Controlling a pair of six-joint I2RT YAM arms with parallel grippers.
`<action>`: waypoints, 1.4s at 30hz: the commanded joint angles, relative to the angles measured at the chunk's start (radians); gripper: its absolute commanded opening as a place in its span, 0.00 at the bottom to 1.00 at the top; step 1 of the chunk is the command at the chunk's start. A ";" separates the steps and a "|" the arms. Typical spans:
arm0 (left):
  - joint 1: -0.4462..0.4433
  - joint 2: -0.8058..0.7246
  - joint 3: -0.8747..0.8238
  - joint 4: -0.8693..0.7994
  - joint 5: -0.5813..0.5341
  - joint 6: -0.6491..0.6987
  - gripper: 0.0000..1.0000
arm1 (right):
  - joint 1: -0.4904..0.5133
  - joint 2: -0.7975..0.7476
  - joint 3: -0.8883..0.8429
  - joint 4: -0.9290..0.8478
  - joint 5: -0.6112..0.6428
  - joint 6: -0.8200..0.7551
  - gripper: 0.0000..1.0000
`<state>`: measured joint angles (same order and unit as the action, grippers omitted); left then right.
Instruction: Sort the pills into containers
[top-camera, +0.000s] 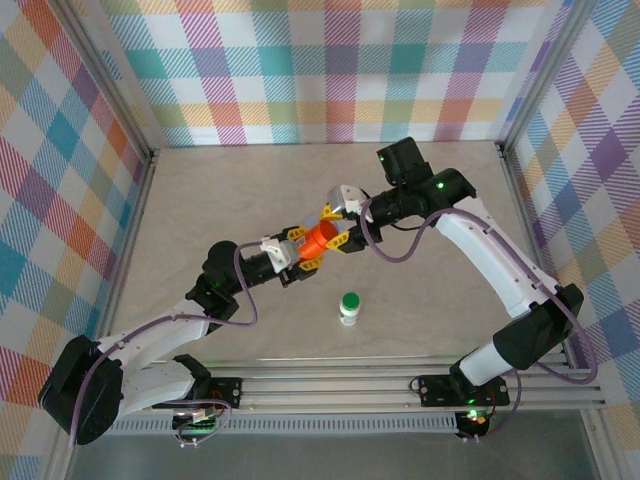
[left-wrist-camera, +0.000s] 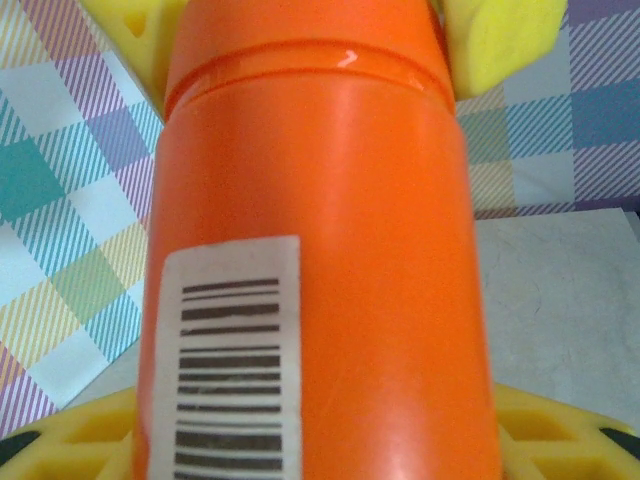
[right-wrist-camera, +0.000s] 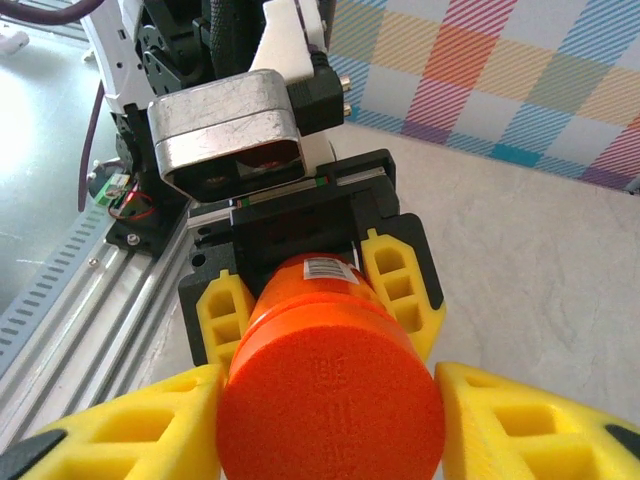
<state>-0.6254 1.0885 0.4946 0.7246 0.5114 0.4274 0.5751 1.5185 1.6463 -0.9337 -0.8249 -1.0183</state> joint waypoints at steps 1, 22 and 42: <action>0.000 -0.024 0.027 0.039 0.040 0.012 0.00 | -0.003 0.011 0.019 -0.003 -0.016 0.012 0.38; -0.033 -0.020 0.043 0.039 -0.082 0.075 0.00 | 0.089 -0.103 -0.285 0.468 0.441 1.541 0.29; -0.074 -0.048 0.029 0.051 -0.076 0.079 0.00 | 0.118 -0.090 -0.247 0.575 0.687 1.544 0.59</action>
<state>-0.6891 1.0782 0.4946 0.6617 0.3794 0.4915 0.6994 1.4212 1.3708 -0.3683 -0.2352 0.5835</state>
